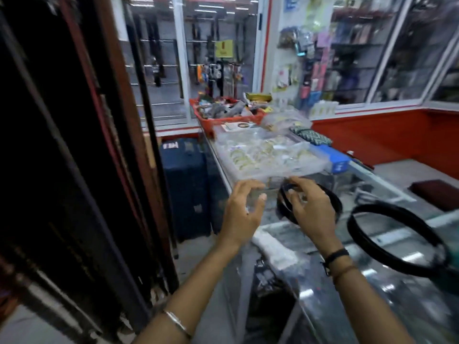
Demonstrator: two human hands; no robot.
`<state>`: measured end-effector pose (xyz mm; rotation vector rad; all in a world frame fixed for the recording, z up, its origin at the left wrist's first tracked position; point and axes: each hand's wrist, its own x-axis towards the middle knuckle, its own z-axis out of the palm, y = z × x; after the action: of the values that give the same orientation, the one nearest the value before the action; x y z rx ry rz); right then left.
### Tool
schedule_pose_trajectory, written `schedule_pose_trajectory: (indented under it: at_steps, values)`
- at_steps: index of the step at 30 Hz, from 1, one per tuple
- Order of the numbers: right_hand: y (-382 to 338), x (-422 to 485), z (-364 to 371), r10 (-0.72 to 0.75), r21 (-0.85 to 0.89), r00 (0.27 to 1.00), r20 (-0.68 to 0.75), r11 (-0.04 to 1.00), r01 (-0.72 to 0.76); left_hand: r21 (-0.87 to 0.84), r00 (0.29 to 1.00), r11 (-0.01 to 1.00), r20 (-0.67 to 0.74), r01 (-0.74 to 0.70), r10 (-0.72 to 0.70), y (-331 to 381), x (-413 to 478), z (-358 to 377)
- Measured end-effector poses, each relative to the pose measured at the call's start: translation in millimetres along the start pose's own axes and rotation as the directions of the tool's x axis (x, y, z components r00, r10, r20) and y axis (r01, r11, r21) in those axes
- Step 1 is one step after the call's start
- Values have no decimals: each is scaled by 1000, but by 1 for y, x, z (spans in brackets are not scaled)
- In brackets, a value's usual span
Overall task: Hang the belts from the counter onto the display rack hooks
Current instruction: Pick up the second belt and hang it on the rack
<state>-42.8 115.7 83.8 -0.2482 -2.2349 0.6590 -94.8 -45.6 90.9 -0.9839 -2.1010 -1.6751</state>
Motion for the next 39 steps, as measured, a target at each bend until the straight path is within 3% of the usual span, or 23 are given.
schedule_pose_trajectory:
  at_steps: [6,12,17,22,27,31,36,39]
  values:
    - [101,28,7,200,-120,964,178,976,-180,88,919,937,183,338,-349,-39,20,93]
    - [157,87,43,235,-313,895,379,943,-115,308,807,823,216,478,-550,-70,52,146]
    - [177,127,79,253,-388,804,538,921,-31,453,784,785,250,423,-568,-84,62,161]
    - [182,139,90,256,-379,760,598,925,-15,410,780,787,236,461,-579,-94,69,161]
    - [174,133,83,285,-414,773,566,910,-33,507,787,746,192,432,-586,-91,73,149]
    - [154,121,66,256,-397,808,531,917,-29,525,823,768,202,367,-532,-84,69,123]
    - [99,104,43,165,-281,872,460,959,-33,508,883,796,132,330,-450,-63,51,73]
    - [54,90,27,90,-102,922,376,993,-55,480,919,815,45,324,-392,-48,39,37]
